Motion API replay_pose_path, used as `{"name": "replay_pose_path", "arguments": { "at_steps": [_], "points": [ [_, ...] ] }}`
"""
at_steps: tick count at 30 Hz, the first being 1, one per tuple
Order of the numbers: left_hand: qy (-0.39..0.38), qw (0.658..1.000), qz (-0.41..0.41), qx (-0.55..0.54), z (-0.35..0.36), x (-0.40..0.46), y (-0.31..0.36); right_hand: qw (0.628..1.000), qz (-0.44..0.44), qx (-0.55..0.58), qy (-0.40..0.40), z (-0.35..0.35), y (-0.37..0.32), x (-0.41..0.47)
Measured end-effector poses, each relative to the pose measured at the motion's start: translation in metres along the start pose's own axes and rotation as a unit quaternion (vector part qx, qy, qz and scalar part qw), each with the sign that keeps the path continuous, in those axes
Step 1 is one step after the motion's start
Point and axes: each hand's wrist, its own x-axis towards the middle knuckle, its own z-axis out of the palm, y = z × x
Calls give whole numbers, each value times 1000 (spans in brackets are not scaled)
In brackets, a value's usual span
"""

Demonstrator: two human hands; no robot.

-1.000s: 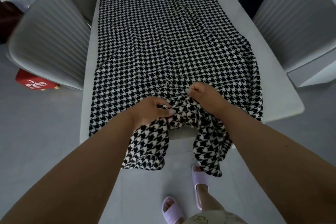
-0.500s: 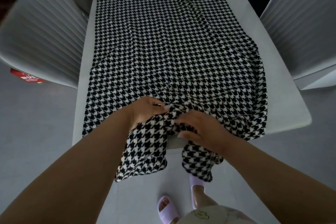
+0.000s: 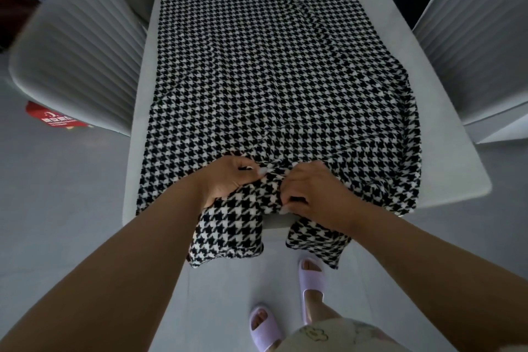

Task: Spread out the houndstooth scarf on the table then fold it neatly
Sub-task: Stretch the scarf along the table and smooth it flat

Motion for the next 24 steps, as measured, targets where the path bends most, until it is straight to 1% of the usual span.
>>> {"name": "replay_pose_path", "arguments": {
  "at_steps": [5, 8, 10, 12, 14, 16, 17, 21, 22, 24],
  "points": [
    [-20, 998, 45, 25, -1, -22, 10, 998, 28, 39, -31, -41, -32, -19],
    [-31, 995, 75, 52, 1, -37, 15, 993, 63, 69, -73, -65, -61, -32],
    [-42, 994, 83, 50, 2, -47, 17, 983, 86, 131, -100, -83, -81, -40],
    [-64, 994, 85, 28, 2, -54, 15, 965, 89, 215, -119, -98, -95, -48],
    [-85, 993, 86, 12, 5, -59, 11, 953, 94, 245, -149, -102, -102, -51],
    [-90, 992, 86, 20, 9, -62, 6, 949, 120, 240, -165, -91, -103, -51],
    [-85, 992, 87, 35, 11, -63, 3, 948, 139, 239, -155, -82, -100, -50],
    [-52, 990, 81, 106, 17, -60, -20, 939, 264, 210, -66, -37, -65, -41],
    [-43, 989, 77, 119, 19, -57, -28, 936, 288, 191, -63, -25, -54, -39],
    [-26, 989, 64, 132, 25, -52, -44, 928, 319, 167, -90, -4, -36, -39]
  ]
}}
